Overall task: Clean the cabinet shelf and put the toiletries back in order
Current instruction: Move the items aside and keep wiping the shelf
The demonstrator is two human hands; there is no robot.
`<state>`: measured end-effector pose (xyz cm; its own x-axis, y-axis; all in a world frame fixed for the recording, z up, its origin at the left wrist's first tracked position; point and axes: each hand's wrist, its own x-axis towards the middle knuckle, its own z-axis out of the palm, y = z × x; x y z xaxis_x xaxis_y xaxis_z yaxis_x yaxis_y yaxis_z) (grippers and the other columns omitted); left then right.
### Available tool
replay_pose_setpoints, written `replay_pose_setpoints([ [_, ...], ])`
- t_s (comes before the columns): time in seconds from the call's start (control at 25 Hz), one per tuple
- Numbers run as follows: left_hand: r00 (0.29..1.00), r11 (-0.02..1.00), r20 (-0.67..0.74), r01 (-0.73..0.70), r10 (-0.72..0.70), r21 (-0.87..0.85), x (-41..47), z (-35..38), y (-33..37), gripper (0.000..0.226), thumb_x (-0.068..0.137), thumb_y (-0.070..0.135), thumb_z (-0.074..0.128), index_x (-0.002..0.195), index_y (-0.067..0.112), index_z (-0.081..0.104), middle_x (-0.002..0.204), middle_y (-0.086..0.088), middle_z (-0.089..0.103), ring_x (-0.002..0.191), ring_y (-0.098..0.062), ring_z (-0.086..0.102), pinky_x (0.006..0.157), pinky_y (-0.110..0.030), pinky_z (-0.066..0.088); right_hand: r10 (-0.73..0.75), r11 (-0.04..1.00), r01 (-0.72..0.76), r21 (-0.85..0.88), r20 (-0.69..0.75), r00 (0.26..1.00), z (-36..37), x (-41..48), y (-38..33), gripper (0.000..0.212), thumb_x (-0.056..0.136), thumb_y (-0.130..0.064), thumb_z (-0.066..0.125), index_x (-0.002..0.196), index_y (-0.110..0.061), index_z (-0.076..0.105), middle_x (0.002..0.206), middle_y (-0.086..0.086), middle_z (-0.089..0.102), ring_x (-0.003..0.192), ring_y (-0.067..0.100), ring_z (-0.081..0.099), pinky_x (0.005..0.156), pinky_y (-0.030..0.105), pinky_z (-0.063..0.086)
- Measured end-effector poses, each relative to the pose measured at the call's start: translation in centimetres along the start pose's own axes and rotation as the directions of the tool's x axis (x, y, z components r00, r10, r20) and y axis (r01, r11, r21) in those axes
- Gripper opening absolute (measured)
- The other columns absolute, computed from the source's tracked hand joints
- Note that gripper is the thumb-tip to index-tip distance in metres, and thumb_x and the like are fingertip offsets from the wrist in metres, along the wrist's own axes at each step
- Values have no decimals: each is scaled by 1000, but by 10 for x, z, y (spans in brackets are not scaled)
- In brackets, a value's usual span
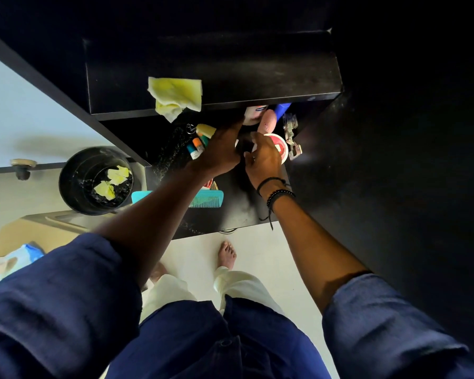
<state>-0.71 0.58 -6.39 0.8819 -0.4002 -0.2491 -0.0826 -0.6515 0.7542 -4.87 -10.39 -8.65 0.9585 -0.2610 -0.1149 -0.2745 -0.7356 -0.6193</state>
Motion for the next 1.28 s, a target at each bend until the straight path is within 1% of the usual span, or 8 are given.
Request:
replay_pose_setpoints([
  [0.08, 998, 998, -32, 62, -61, 17, -6, -2, -13, 77, 77, -9, 54, 147, 7, 26, 148, -15, 35, 138, -28, 30, 110, -24, 23, -21, 999, 23, -29, 42, 999, 9, 4, -3, 42, 83, -2, 58, 125, -5, 54, 122, 15, 61, 112, 33, 58, 98, 41, 46],
  [0.36, 970, 966, -3, 244, -245, 90, -21, -19, -53, 80, 81, -7, 53, 150, 6, 15, 146, -21, 36, 136, -32, 35, 110, -36, 35, -77, 943, 159, -293, 274, 959, 41, 43, -24, 48, 88, -19, 58, 133, -8, 48, 128, 17, 57, 120, 35, 50, 102, 38, 39],
  [0.48, 963, 957, 0, 268, -270, 108, -25, -24, -62, 80, 77, -9, 56, 147, 12, 24, 142, -18, 43, 128, -33, 45, 96, -37, 48, -34, 926, 162, -342, 350, 936, 47, 53, -28, 47, 88, -21, 59, 131, -6, 47, 125, 18, 58, 118, 36, 52, 97, 39, 46],
  [0.68, 972, 967, 11, 234, -236, 103, -36, -20, -58, 74, 79, -9, 55, 144, 14, 29, 123, -20, 54, 110, -37, 57, 73, -30, 46, 15, 893, 185, -410, 439, 898, 48, 57, -20, 54, 87, -38, 56, 128, -4, 45, 131, 20, 49, 122, 35, 46, 105, 34, 32],
  [0.88, 968, 965, -36, 252, -250, 75, -32, -17, -54, 59, 81, -4, 54, 136, 10, 39, 125, -16, 53, 106, -34, 58, 75, -31, 49, -31, 984, 62, -166, 184, 982, 22, 53, -20, 49, 80, -28, 69, 120, -4, 56, 119, 17, 61, 111, 33, 57, 94, 34, 44],
  [1.04, 945, 944, -39, 325, -324, 58, -25, -12, -58, 48, 87, 16, 58, 131, 6, 42, 123, -21, 53, 103, -37, 60, 84, -46, 54, -43, 979, 41, -198, -8, 999, 2, 53, -12, 43, 76, -30, 72, 111, -7, 63, 114, 16, 63, 110, 33, 58, 96, 38, 48],
  [1.16, 929, 927, -51, 369, -367, 60, -20, -8, -60, 51, 88, 22, 59, 133, 6, 41, 127, -21, 50, 108, -36, 57, 88, -48, 52, 72, 970, -77, -231, -28, 997, -6, 53, -6, 43, 82, -32, 69, 114, -5, 60, 126, 15, 53, 106, 32, 60, 91, 35, 48],
  [1.28, 929, 927, -95, 366, -358, 86, -17, -2, -57, 65, 88, 20, 58, 144, 8, 27, 146, -21, 28, 131, -38, 38, 105, -46, 40, 103, 953, -102, -287, -13, 995, -8, 53, -4, 41, 88, -32, 63, 115, -2, 57, 131, 15, 50, 112, 33, 56, 94, 36, 44],
])
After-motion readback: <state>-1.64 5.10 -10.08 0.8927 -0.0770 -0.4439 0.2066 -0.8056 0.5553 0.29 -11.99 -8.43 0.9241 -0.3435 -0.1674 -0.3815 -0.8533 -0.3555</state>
